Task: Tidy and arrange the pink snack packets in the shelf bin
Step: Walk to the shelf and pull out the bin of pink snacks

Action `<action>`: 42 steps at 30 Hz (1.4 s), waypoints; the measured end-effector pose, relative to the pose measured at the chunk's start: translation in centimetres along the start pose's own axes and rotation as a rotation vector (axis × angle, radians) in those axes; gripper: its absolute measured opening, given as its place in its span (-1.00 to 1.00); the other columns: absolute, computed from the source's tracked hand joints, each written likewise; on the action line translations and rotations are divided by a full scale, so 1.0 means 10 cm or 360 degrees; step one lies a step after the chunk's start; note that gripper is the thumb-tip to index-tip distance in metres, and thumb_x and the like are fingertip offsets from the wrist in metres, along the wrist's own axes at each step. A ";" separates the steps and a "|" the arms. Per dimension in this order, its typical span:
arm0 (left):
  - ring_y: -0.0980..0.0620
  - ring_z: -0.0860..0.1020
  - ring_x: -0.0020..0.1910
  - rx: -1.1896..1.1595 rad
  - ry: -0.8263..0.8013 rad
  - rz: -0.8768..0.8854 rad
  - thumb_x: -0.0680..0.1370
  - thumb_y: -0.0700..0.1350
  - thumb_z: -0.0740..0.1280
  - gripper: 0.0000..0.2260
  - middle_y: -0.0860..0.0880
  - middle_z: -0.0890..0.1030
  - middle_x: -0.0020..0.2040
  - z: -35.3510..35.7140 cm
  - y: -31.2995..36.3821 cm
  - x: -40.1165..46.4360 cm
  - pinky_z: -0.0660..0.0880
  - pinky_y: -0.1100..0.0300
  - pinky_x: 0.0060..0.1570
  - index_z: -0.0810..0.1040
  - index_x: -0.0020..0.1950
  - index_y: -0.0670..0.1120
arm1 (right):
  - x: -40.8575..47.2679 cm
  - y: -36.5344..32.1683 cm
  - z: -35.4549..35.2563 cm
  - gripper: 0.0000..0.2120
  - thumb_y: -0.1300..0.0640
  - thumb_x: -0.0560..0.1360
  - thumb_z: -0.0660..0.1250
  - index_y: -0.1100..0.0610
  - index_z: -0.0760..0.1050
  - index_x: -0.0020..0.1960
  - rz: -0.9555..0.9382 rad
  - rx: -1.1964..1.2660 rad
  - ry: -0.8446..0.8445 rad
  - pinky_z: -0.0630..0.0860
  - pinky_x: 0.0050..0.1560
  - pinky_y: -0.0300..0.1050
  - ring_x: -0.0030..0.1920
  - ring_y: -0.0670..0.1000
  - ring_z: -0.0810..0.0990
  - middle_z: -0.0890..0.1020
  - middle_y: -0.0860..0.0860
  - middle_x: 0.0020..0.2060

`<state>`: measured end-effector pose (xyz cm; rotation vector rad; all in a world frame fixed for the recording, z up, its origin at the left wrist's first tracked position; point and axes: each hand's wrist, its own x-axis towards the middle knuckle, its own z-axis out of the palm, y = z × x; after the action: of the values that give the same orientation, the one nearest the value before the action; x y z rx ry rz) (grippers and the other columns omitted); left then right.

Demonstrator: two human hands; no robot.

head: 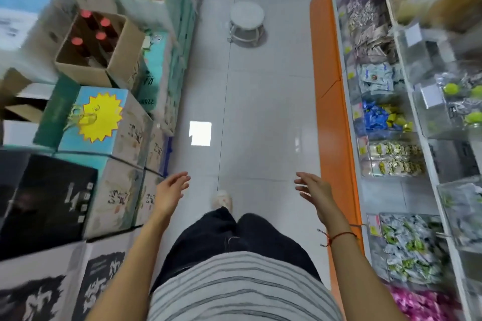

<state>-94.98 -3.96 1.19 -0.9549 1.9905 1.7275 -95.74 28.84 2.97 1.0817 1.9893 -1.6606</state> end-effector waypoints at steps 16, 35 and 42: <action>0.02 0.53 0.10 0.0167 -0.0070 0.0004 0.62 -0.15 0.21 -0.75 -0.06 0.58 0.15 1.02 2.63 2.62 0.40 0.17 0.09 0.50 0.27 -0.17 | 2.50 -2.48 0.42 -0.81 0.15 0.58 0.24 0.18 0.55 0.11 0.0058 0.0042 0.0073 0.50 0.03 -0.13 -0.02 0.06 0.58 0.61 0.11 -0.03; 0.09 0.54 -0.04 0.0192 -0.0108 0.0064 0.59 -0.16 0.25 -0.81 -0.04 0.61 0.08 2.31 5.61 5.43 0.42 0.23 -0.07 0.55 0.18 -0.13 | 5.31 -5.36 0.79 -0.83 0.13 0.56 0.26 0.15 0.56 0.09 0.0040 0.0074 0.0120 0.50 -0.03 -0.18 -0.06 0.04 0.59 0.62 0.08 -0.07; 0.01 0.54 0.00 0.0335 -0.0311 0.0160 0.59 -0.18 0.25 -0.87 -0.08 0.60 0.04 3.16 6.93 6.33 0.42 0.10 0.07 0.54 0.11 -0.10 | 6.08 -6.14 0.50 -0.87 0.18 0.58 0.23 0.14 0.54 0.04 0.0105 0.0297 0.0400 0.46 -0.05 -0.16 -0.10 0.05 0.58 0.61 0.10 -0.09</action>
<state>-192.58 12.25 5.05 -0.6026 2.0700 1.5557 -181.15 42.68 2.86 1.4724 1.9481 -1.7785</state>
